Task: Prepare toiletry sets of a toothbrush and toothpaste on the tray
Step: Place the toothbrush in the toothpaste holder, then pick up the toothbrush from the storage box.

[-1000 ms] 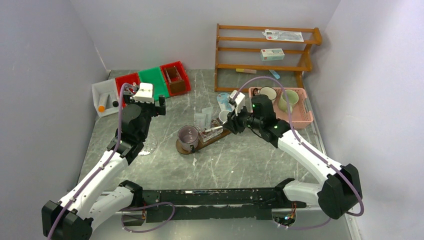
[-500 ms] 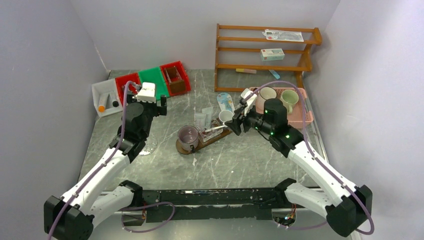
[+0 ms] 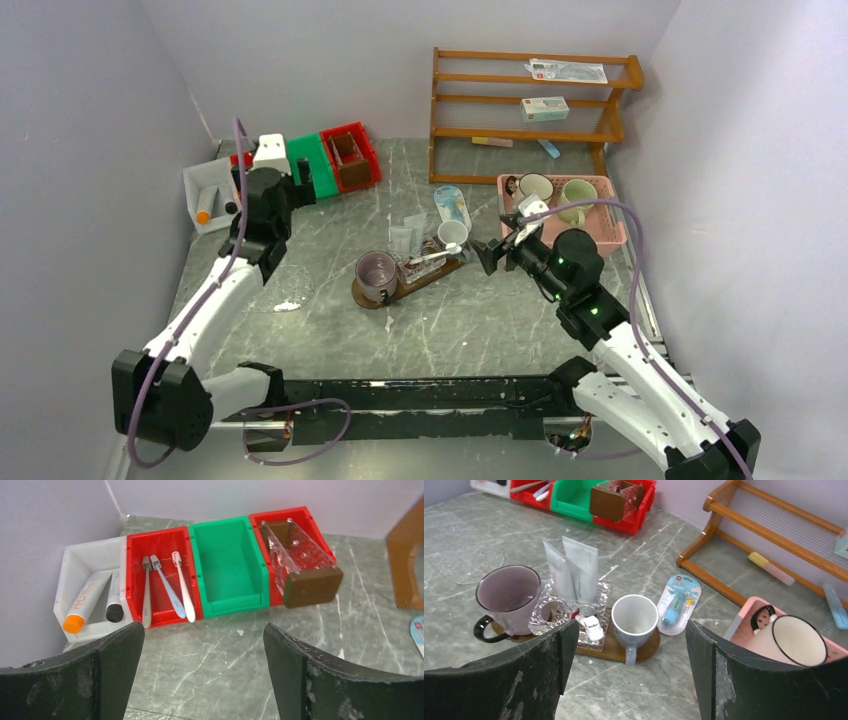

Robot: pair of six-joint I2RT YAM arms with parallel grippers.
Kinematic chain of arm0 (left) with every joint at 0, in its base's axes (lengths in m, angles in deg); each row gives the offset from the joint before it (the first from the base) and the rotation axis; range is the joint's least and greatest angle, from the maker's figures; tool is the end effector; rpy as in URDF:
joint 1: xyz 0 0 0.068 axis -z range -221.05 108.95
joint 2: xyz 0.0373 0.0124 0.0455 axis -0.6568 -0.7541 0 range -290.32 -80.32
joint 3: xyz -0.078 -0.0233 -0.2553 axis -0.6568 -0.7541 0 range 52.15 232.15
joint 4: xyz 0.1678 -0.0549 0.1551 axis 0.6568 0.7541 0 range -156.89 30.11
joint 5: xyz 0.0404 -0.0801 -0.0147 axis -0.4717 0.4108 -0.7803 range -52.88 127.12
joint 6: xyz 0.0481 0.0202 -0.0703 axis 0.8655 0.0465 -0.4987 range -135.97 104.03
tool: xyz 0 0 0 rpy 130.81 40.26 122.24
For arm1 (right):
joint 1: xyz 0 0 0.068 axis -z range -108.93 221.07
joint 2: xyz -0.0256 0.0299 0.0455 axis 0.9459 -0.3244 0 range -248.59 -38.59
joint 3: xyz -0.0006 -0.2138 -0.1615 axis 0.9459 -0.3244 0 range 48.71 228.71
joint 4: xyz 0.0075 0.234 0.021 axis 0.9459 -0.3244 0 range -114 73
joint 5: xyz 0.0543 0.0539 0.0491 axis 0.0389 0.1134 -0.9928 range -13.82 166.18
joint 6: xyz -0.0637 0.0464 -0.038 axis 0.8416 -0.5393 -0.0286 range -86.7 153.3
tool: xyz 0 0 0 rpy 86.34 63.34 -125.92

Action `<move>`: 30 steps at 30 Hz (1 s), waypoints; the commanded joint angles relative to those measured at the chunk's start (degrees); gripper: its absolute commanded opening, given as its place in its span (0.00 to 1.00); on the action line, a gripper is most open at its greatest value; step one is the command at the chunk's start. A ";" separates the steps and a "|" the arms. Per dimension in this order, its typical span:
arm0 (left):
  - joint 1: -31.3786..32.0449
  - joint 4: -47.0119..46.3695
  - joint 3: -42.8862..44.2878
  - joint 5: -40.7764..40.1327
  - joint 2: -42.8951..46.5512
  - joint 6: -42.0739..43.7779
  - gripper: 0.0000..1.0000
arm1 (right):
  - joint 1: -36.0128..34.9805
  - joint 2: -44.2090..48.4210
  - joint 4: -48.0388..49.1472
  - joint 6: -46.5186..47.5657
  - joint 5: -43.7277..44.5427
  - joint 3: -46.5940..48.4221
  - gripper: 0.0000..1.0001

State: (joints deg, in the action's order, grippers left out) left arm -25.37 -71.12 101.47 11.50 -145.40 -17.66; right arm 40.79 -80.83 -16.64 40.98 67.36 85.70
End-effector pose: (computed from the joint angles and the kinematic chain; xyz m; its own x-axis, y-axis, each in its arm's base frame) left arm 0.2754 -0.0425 0.3185 -0.1875 0.0250 -0.9819 -0.1698 0.9838 0.0575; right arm 0.1663 0.1110 0.3147 0.0113 -0.1463 -0.9892 -0.6345 0.7636 -0.1202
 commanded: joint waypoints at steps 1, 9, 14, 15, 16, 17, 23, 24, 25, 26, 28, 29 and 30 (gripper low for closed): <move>-4.82 5.78 5.50 2.28 -5.71 -9.12 0.92 | -0.09 2.97 5.91 -1.93 6.33 -3.60 0.83; -11.86 10.07 13.28 4.67 -18.28 -20.26 0.90 | -0.13 9.62 8.48 -3.07 12.60 -8.34 0.89; -15.54 11.93 18.49 6.64 -25.84 -25.30 0.87 | -0.17 11.83 8.88 -2.79 16.38 -8.87 0.92; -16.33 12.08 19.28 7.14 -27.41 -25.89 0.86 | -0.18 12.03 8.95 -2.87 17.13 -8.82 0.93; -17.50 12.31 20.21 7.59 -29.39 -26.42 0.85 | -0.13 12.20 8.95 -2.99 17.58 -8.79 0.93; -18.13 12.69 21.17 8.14 -31.03 -27.01 0.83 | -0.13 12.45 8.89 -2.90 17.87 -8.85 0.94; -21.56 14.17 26.41 12.36 -39.86 -31.15 0.73 | -0.13 13.06 8.76 -2.44 19.48 -9.27 0.97; -21.83 14.32 27.33 12.90 -41.19 -31.44 0.70 | -0.15 12.86 8.85 -2.41 19.72 -9.29 0.97; -22.05 14.45 28.31 13.07 -42.62 -31.44 0.68 | -0.13 12.65 8.87 -2.41 19.94 -9.23 0.97; -22.17 14.80 29.22 12.75 -43.91 -31.44 0.65 | -0.15 12.38 8.77 -2.41 20.05 -9.21 0.97; -22.48 15.31 30.90 12.71 -46.24 -31.63 0.61 | -0.14 11.91 8.25 -2.25 20.19 -8.87 0.99; -22.66 15.18 31.45 12.84 -47.14 -31.74 0.60 | -0.17 11.72 7.94 -2.19 20.36 -8.73 1.00; -22.78 15.02 31.93 12.95 -47.95 -31.79 0.58 | -0.13 11.62 7.91 -2.16 20.53 -8.70 1.00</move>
State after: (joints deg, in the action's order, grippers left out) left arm -47.47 -57.15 130.19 22.64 -190.97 -47.76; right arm 40.79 -69.00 -9.36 38.49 86.10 77.46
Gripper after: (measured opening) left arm 0.605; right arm 0.994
